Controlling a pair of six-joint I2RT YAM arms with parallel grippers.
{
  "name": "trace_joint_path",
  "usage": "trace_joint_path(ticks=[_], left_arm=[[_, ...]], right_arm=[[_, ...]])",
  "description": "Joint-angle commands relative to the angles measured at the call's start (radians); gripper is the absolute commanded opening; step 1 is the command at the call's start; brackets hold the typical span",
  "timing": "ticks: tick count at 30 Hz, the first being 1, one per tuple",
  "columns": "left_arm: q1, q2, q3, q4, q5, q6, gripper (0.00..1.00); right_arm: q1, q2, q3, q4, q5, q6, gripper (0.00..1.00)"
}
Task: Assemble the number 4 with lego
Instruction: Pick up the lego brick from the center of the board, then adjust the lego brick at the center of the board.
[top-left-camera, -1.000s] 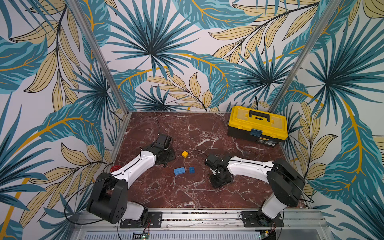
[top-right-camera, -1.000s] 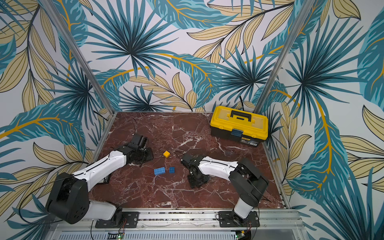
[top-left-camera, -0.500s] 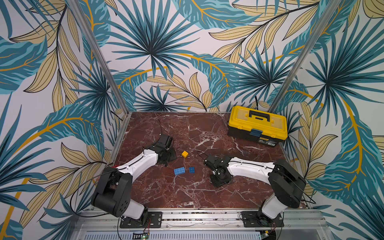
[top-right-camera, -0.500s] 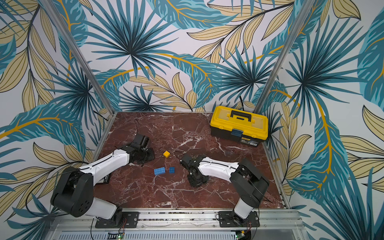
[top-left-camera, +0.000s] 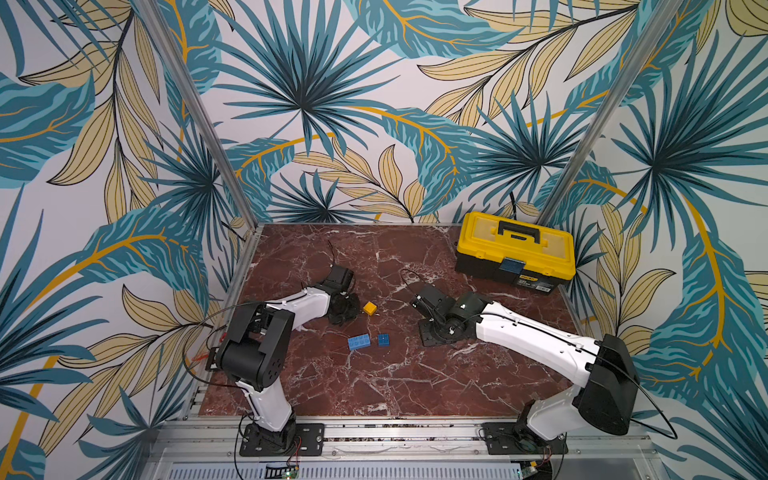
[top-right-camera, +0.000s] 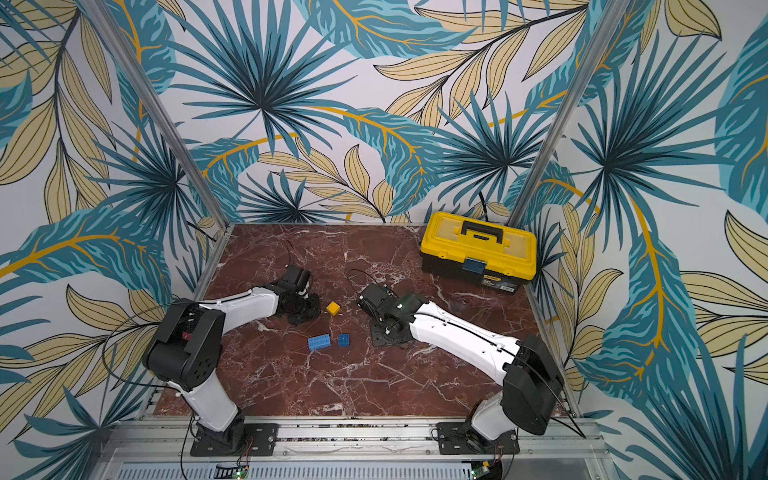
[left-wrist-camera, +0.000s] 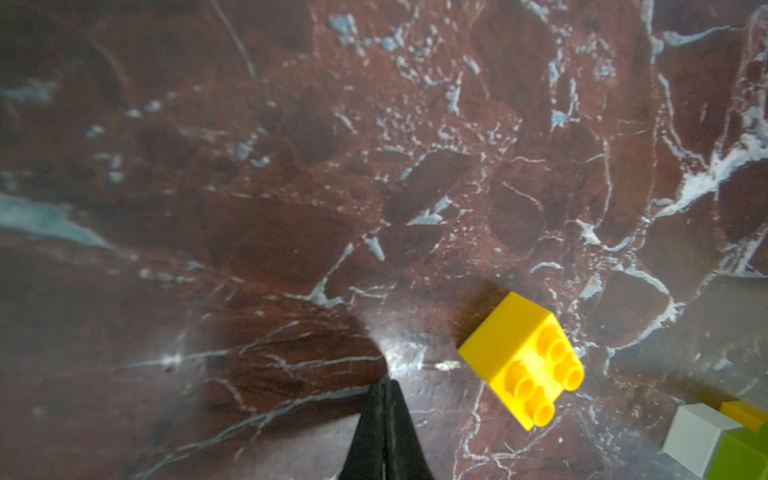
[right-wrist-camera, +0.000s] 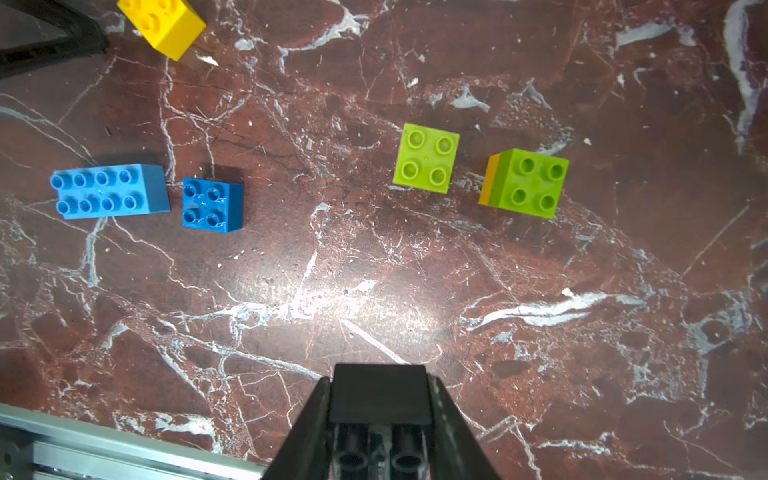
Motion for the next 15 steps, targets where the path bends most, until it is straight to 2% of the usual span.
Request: trace_joint_path(ticks=[1, 15], left_arm=[[-0.004, 0.045, 0.040, 0.005, 0.054, 0.000, 0.05], [-0.040, 0.109, 0.132, 0.015, 0.083, 0.004, 0.04]], right_arm=[[0.005, 0.000, 0.018, -0.061, 0.029, 0.050, 0.26], [0.004, 0.043, 0.085, -0.066, 0.010, 0.028, 0.27]])
